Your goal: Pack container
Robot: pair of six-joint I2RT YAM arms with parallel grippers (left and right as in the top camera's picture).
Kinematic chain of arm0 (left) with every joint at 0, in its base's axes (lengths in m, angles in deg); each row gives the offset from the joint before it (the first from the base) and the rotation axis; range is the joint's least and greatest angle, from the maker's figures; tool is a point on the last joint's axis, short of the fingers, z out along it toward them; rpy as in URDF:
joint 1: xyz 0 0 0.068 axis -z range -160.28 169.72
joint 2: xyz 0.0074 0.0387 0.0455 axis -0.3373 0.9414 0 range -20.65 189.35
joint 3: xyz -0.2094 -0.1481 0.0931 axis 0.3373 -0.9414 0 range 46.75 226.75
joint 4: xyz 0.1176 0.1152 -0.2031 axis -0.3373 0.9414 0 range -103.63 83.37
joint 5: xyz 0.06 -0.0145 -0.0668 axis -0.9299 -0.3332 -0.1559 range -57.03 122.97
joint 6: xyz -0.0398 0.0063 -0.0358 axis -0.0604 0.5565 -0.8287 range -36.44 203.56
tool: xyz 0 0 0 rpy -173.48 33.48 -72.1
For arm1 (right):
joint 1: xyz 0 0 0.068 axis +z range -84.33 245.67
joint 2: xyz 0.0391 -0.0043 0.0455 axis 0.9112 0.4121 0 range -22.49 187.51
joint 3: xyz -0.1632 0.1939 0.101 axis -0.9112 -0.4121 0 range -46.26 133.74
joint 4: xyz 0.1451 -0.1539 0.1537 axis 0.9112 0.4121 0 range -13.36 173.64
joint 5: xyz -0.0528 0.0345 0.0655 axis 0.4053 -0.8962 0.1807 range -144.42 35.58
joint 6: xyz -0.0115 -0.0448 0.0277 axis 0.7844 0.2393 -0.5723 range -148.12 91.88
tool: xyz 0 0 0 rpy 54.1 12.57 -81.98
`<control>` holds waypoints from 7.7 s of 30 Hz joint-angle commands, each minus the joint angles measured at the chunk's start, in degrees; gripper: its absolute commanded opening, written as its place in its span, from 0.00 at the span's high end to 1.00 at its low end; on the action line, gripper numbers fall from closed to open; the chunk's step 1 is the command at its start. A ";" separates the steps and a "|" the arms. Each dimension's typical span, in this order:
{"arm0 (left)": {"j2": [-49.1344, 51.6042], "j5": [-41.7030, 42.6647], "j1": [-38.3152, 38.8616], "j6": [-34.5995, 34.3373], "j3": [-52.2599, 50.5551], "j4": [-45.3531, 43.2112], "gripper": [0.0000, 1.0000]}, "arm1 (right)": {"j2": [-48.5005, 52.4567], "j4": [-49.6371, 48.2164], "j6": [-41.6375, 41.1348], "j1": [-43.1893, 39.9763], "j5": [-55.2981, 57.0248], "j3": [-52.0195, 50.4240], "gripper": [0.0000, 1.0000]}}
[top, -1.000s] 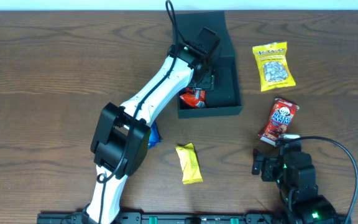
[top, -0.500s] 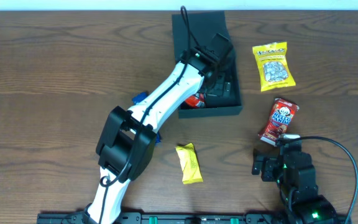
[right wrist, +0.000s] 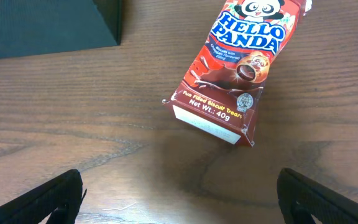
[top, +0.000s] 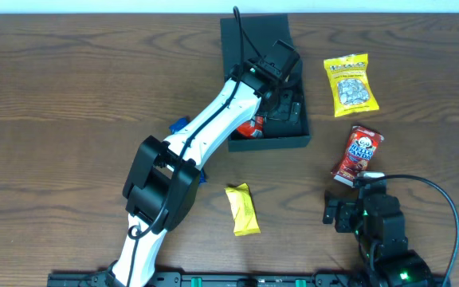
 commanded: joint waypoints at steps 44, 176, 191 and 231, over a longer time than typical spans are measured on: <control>-16.63 -22.27 -2.34 6.99 1.07 12.83 0.05 | -0.24 0.00 -0.87 -0.61 0.15 -0.09 0.01; -89.74 -15.21 -19.06 17.11 -88.41 -10.69 0.05 | 61.61 29.81 3.50 -13.35 1.44 69.51 0.01; -89.74 -15.21 -19.06 17.14 -88.41 -10.69 0.05 | 77.53 24.04 5.42 -14.51 1.62 80.52 0.01; -89.74 -15.21 -19.06 17.14 -88.41 -10.69 0.05 | 108.76 19.19 18.08 -15.56 -6.12 93.92 0.01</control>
